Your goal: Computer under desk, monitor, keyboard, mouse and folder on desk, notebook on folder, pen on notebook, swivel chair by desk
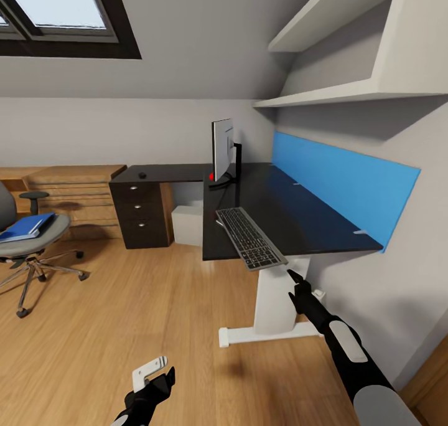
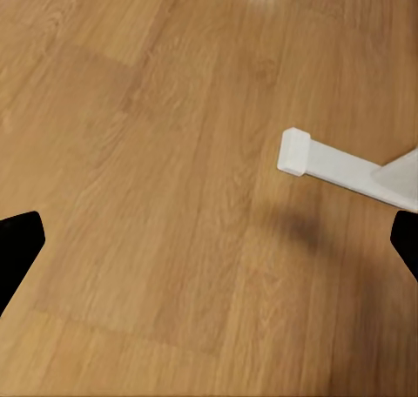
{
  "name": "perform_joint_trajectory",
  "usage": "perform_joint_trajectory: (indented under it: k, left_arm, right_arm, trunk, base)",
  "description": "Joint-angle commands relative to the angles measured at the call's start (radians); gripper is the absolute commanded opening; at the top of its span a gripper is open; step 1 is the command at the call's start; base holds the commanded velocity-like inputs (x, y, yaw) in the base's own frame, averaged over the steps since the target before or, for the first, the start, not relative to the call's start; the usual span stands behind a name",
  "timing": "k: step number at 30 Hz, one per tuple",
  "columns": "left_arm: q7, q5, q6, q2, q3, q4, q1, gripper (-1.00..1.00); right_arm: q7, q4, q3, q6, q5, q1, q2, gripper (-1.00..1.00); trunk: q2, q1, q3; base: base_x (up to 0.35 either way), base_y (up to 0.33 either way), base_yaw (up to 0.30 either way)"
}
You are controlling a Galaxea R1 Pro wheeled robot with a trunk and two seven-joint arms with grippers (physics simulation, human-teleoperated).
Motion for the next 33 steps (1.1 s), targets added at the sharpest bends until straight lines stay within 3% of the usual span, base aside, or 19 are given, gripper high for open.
perform_joint_trajectory:
  k: [1,19,26,33]
  left_arm:
    - [0.008,0.01,0.003,0.0,-0.002,-0.002,0.0,1.0]
    - [0.012,0.009,0.003,0.0,-0.002,0.0,0.0,1.0]
    - [0.012,0.009,0.003,0.0,-0.002,-0.001,0.0,1.0]
    - [0.012,0.01,0.003,0.0,-0.001,-0.001,0.0,1.0]
  right_arm:
    - [0.001,0.0,-0.003,0.007,-0.006,-0.001,0.0,1.0]
    - [0.001,-0.001,-0.003,0.006,-0.006,-0.001,0.004,1.0]
    - [0.001,-0.004,0.005,0.007,-0.005,-0.001,0.012,1.0]
    - [0.013,-0.006,0.043,0.022,-0.004,-0.001,0.013,1.0]
  trunk:
    - [0.0,0.0,-0.001]
    - [0.119,-0.065,0.052]
    - [0.119,-0.065,0.052]
    - [0.119,-0.065,0.052]
  base:
    - [0.013,0.0,0.0]
    - [0.001,0.0,0.0]
    - [0.0,0.0,0.0]
    - [0.0,0.0,0.0]
